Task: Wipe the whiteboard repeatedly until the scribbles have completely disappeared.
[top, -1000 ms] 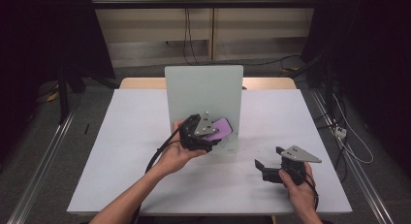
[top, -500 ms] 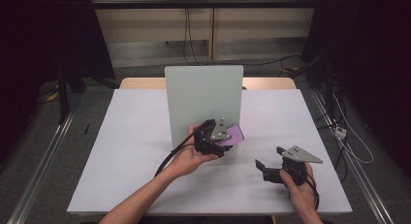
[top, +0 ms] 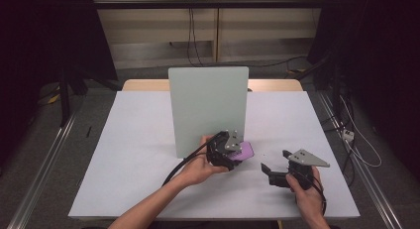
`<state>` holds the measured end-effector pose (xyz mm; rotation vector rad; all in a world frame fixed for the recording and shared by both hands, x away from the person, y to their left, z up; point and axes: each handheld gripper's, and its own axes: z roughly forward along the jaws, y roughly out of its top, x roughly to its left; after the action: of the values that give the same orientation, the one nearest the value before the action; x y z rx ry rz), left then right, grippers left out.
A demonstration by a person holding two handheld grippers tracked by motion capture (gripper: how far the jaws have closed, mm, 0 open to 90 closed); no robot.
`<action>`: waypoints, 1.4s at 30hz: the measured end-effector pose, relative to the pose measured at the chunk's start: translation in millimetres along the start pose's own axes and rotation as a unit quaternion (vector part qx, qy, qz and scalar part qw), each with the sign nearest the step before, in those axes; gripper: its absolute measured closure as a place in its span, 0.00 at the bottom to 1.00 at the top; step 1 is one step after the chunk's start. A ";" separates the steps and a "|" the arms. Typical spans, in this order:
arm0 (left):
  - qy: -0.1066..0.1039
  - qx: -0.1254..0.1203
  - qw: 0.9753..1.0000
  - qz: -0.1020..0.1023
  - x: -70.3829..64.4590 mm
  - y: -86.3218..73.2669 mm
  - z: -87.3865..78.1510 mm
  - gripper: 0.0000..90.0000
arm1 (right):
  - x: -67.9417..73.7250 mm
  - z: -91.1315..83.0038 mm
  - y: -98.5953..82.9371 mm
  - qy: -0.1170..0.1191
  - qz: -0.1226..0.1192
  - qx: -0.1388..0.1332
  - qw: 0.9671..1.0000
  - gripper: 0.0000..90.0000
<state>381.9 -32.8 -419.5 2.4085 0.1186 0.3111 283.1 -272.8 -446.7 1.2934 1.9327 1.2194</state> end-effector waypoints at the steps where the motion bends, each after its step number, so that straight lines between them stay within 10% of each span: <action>1: 0.004 0.004 1.000 0.002 0.7 1.3 -2.1 0.45 | -0.1 -0.1 0.0 0.000 0.000 0.000 1.000 0.08; 14: 0.058 -0.057 0.995 -0.050 26.7 0.4 -51.4 0.45 | 0.3 0.4 0.1 -0.001 -0.001 0.001 1.000 0.08; 30: 0.023 -0.004 1.000 -0.002 2.2 1.7 -10.3 0.45 | -0.4 -0.6 -0.3 0.000 -0.001 0.000 1.000 0.08; 42: 0.026 0.017 1.000 0.000 3.7 -10.1 -19.7 0.45 | 0.2 -0.2 -0.2 0.000 -0.001 0.000 1.000 0.08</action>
<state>380.4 -12.0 -411.1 2.4355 0.1476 0.3742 282.8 -272.7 -446.7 1.2923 1.9335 1.2176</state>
